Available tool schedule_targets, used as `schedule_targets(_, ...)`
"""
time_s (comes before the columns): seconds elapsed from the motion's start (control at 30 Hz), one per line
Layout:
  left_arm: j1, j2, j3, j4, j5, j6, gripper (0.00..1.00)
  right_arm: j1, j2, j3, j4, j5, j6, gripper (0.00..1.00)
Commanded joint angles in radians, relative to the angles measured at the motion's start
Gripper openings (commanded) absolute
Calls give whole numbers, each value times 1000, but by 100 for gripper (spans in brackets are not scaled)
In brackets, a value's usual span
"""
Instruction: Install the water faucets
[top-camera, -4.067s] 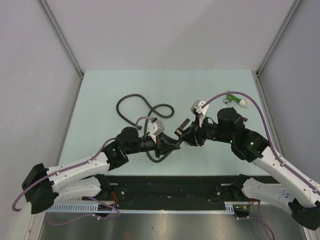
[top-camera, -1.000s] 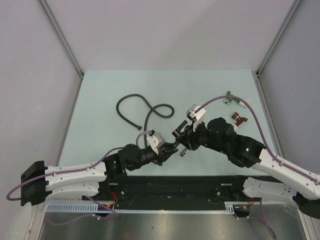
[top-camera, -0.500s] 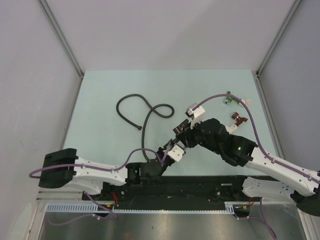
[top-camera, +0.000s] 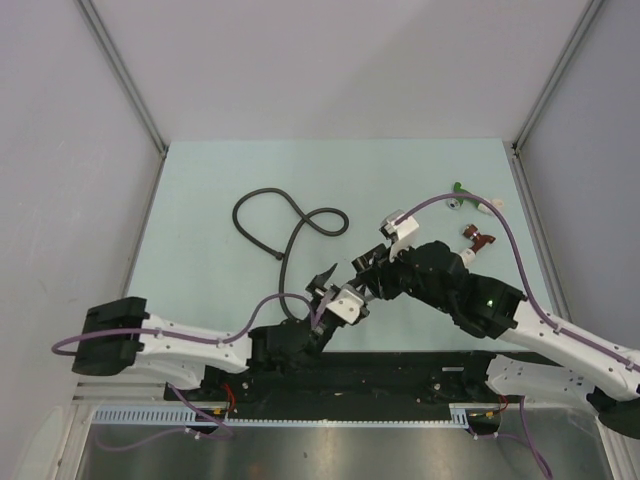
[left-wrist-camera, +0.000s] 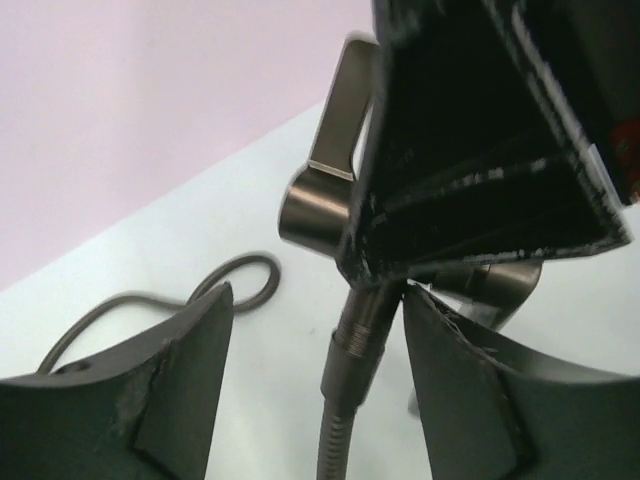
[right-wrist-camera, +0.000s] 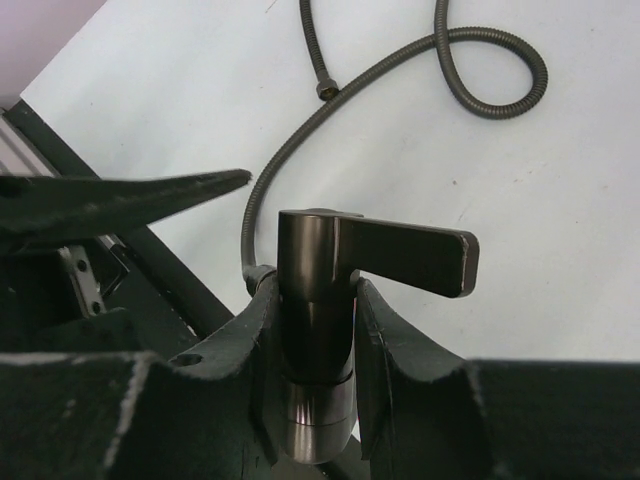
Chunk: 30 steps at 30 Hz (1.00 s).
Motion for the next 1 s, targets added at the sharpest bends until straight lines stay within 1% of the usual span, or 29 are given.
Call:
schedule_targets(0.0, 35, -145, -15, -156, 214, -151, 75, -15, -62, 5, 50, -21, -23, 0)
schedule_targets(0.03, 72, -192, -23, -183, 319, -211, 76, -18, -68, 3, 50, -29, -26, 0)
schedule_targets(0.07, 95, -218, -46, -237, 376, -240, 77, -26, -79, 3, 50, -48, -31, 0)
schedule_targets(0.1, 147, -247, -58, -260, 442, -269, 78, -30, -84, 2, 50, -58, -37, 0)
schedule_targets(0.13, 174, -302, -81, -280, 558, -320, 79, -35, -88, 0, 49, -65, -39, 0)
schedule_targets(0.17, 202, -330, -91, -320, 632, -340, 80, -38, -96, 0, 47, -79, -43, 0)
schedule_targets(0.2, 258, -355, -98, -337, 685, -361, 81, -41, -100, -1, 47, -85, -52, 0)
schedule_targets(0.23, 282, -399, -111, -351, 732, -389, 81, -41, -102, -1, 49, -95, -58, 0)
schedule_targets(0.27, 308, -418, -114, -381, 851, -400, 82, -41, -107, -1, 49, -113, -62, 0)
schedule_targets(0.3, 355, -435, -117, -395, 901, -400, 83, -44, -108, -3, 53, -118, -66, 0)
schedule_targets(0.33, 382, -459, -121, -406, 962, -435, 84, -44, -110, -3, 53, -134, -75, 0)
schedule_targets(0.37, 405, -468, -126, -421, 1078, -446, 84, -43, -111, -8, 61, -142, -77, 0)
schedule_targets(0.4, 452, -476, -131, -421, 1137, -458, 84, -44, -116, -9, 67, -153, -80, 0)
schedule_targets(0.47, 501, -485, -144, -408, 1229, -507, 84, -46, -120, -14, 82, -179, -89, 0)
schedule_targets(0.5, 548, -482, -147, -397, 1344, -544, 84, -46, -123, -17, 87, -179, -89, 0)
schedule_targets(0.57, 589, -456, -147, -369, 1453, -576, 84, -46, -127, -18, 96, -222, -97, 0)
schedule_targets(0.6, 615, -426, -144, -363, 1537, -599, 84, -46, -128, -17, 98, -227, -100, 0)
schedule_targets(0.7, 632, -367, -123, -343, 1641, -624, 82, -44, -134, -18, 104, -248, -105, 0)
schedule_targets(0.83, 633, -314, -102, -297, 1705, -651, 81, -44, -134, -24, 116, -289, -111, 0)
schedule_targets(0.97, 635, -263, -71, -285, 1742, -668, 77, -41, -131, -27, 127, -314, -118, 0)
